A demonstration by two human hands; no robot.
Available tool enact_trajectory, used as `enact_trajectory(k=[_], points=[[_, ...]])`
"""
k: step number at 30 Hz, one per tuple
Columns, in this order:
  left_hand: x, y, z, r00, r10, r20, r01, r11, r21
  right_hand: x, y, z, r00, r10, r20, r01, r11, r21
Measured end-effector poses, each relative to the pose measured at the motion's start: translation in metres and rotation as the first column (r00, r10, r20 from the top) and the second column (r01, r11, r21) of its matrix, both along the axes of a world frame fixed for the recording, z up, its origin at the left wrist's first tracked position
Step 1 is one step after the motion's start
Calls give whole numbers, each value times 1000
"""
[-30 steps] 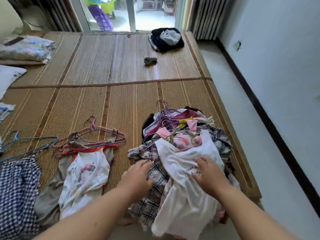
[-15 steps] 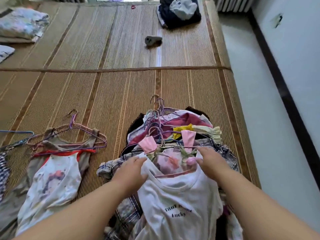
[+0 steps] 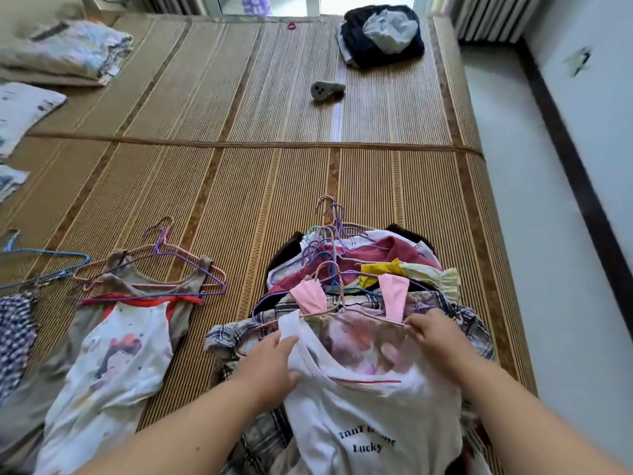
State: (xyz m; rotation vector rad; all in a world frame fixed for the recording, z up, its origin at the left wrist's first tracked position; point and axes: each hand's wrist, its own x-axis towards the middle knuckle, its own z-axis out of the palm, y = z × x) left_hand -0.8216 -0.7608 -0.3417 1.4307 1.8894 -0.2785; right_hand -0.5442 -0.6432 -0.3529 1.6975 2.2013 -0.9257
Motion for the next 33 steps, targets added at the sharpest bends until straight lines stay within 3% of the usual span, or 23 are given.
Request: enact_trajectory(k=[5, 9, 17, 22, 33], points=[[-19, -14, 42, 998, 65, -7, -62, 979, 194, -1, -39, 85, 965, -50, -256, 77, 992, 96], [-48, -37, 82, 998, 34, 45, -43, 976, 214, -17, -79, 163, 975, 26, -221, 16, 982, 186], [-134, -132, 166, 927, -25, 375, -170, 861, 479, -74, -180, 269, 934, -32, -355, 123, 964, 236], [-223, -209, 218, 950, -44, 310, -156, 794, 588, -156, -230, 296, 901, 46, -431, 90, 953, 289], [-376, -311, 262, 957, 201, 208, -289, 673, 680, -325, -272, 299, 845, 180, -503, -53, 965, 255]])
